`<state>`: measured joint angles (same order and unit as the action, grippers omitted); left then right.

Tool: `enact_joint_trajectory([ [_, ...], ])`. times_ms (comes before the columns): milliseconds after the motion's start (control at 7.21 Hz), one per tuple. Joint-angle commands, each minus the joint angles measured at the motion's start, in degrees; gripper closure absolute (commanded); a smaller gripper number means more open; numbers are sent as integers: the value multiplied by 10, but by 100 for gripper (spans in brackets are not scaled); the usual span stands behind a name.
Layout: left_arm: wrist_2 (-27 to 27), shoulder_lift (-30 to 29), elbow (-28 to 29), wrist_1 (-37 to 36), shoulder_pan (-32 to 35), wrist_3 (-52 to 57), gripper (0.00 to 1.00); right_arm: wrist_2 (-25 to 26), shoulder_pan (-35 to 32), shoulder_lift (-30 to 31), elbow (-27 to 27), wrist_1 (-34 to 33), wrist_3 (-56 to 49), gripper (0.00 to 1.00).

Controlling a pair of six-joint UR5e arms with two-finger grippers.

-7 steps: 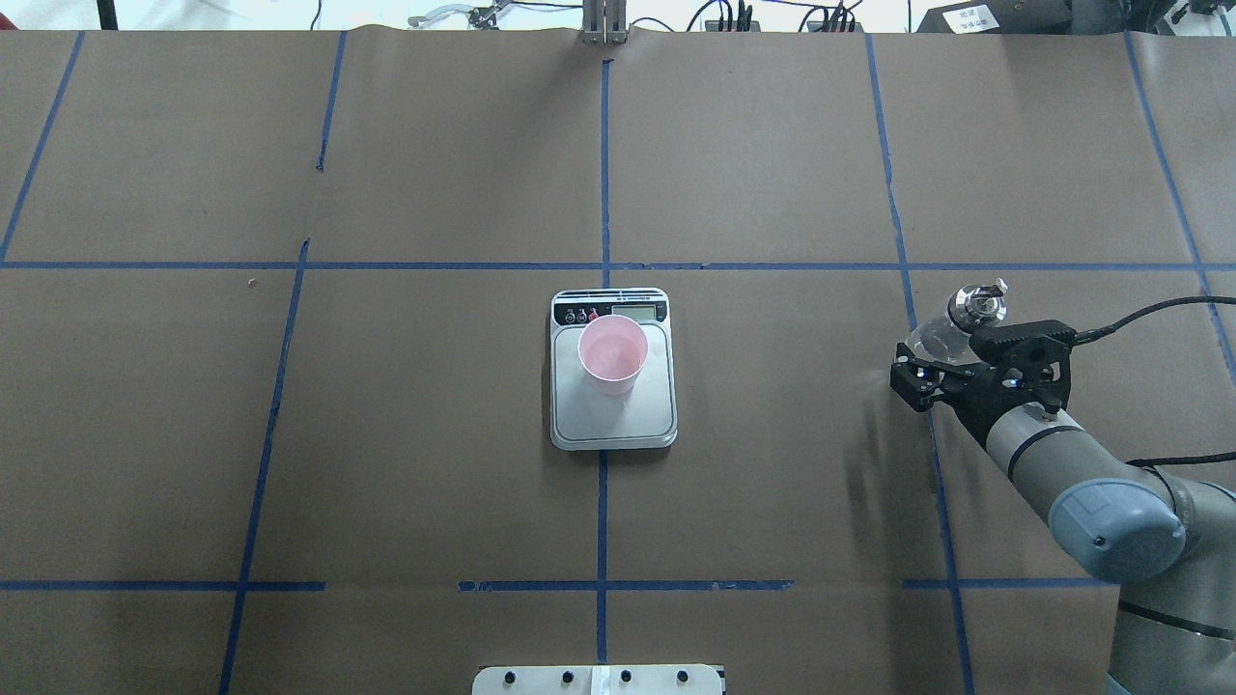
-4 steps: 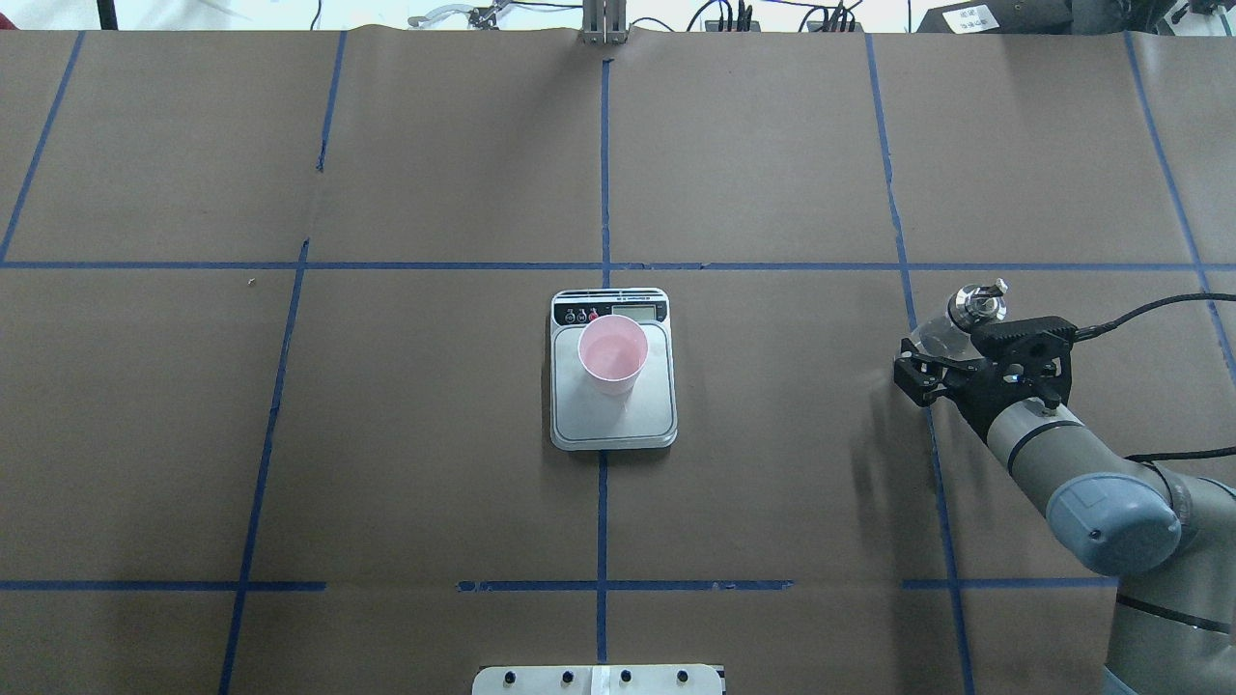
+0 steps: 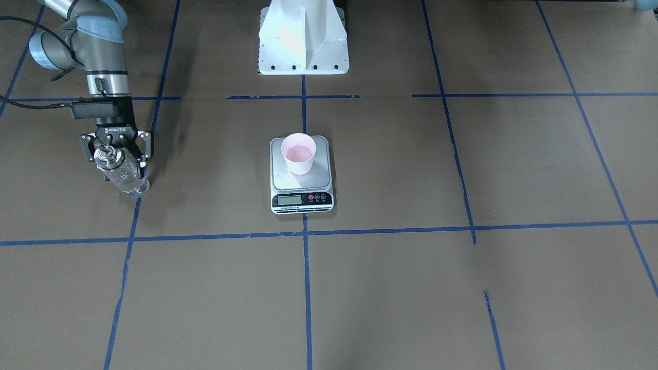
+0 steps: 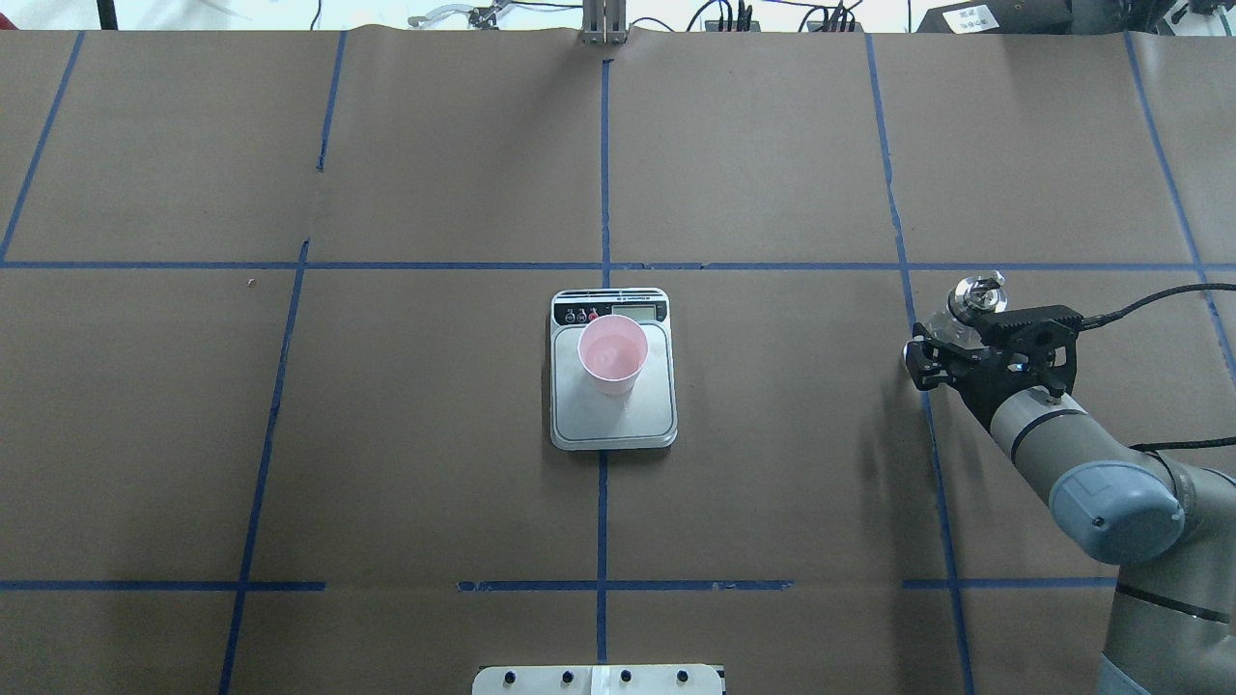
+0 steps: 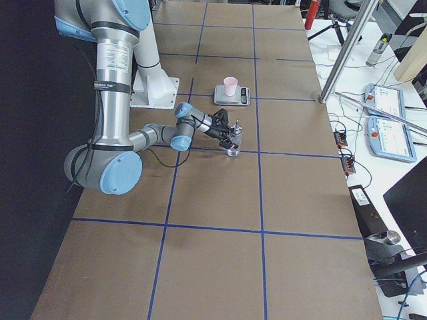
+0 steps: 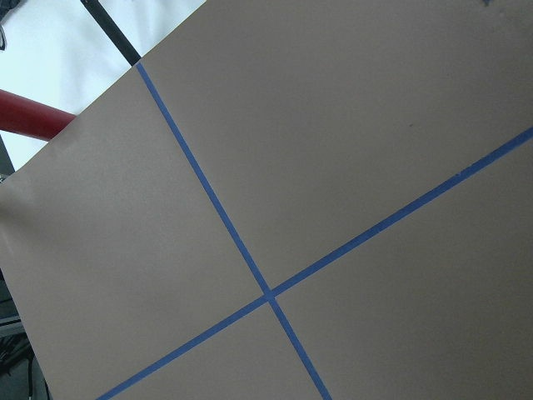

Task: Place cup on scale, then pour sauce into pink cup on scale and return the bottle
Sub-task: 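Lift the sauce bottle with the right gripper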

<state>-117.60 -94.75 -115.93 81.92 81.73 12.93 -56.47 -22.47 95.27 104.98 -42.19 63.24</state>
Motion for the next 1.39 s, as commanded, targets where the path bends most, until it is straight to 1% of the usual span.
enact_joint_trajectory([
  [0,0,0,-2,0,1,0,0,-4,-19,-22,22,-2,-50,100],
  [139,-1,0,-3,0,1,1,0,-3,-21,-24,29,-5,-63,100],
  [278,-2,3,-1,0,2,4,0,2,-23,-31,53,-24,-101,100],
  [416,-3,11,2,1,4,8,0,25,-24,-51,85,-100,-145,100],
  [555,-4,12,0,1,4,8,0,29,-23,-100,92,-137,-149,100],
  [694,-4,20,4,1,4,8,0,40,-22,-129,89,-143,-150,100],
  [833,-4,37,4,1,4,9,0,74,-7,-132,88,-144,-173,100],
  [972,-23,49,8,1,4,7,0,112,10,-140,81,-155,-261,100],
  [1110,-63,52,28,3,4,7,0,152,18,-177,79,-203,-328,100],
  [1249,-65,48,36,11,3,7,0,210,50,-198,77,-280,-336,100],
])
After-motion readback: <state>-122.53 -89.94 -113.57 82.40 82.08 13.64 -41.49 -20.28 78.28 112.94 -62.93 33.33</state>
